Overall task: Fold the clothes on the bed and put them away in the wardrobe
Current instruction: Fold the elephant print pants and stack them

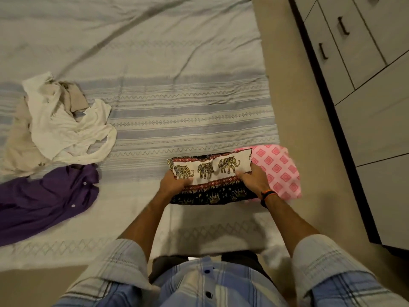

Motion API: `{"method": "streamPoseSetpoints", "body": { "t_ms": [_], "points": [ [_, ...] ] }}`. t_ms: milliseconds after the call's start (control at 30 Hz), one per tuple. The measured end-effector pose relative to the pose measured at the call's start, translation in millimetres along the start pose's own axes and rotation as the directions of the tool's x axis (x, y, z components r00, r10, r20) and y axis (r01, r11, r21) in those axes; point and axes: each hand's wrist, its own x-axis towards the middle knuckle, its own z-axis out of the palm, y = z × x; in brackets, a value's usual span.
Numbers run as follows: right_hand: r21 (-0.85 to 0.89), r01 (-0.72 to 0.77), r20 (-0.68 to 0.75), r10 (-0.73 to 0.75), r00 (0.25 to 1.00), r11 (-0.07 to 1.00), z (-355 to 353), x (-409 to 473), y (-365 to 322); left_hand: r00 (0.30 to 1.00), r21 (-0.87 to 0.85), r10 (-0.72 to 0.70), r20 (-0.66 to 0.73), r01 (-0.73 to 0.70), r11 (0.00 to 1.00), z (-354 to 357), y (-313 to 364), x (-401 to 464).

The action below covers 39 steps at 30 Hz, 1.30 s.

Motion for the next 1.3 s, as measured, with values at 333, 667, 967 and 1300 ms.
{"method": "streamPoseSetpoints", "body": {
  "t_ms": [333, 667, 967, 1300],
  "points": [
    [0.005, 0.01, -0.048, -0.009, 0.999, 1.0, -130.1, 34.5, 62.3, 0.999, -0.056, -0.046, 0.027, 0.047, 0.997, 129.5, 50.0, -15.9],
    [-0.005, -0.074, -0.096, 0.073, 0.993, 0.997, -189.3, 85.4, 99.7, 0.995, -0.082, -0.101, 0.022, 0.103, 0.991, 189.0, 81.4, 2.7],
    [-0.435, 0.049, 0.111, -0.001, 0.994, 0.899, -171.0, 102.4, 113.7, 0.994, 0.247, -0.101, 0.04, 0.088, 0.965, 211.5, 87.0, -1.4],
    [-0.34, 0.101, 0.23, -0.022, 0.973, 0.935, -152.0, 85.5, 103.4, 0.997, 0.19, -0.063, 0.054, 0.052, 0.98, 212.5, 85.0, -22.6]
  ]
}}
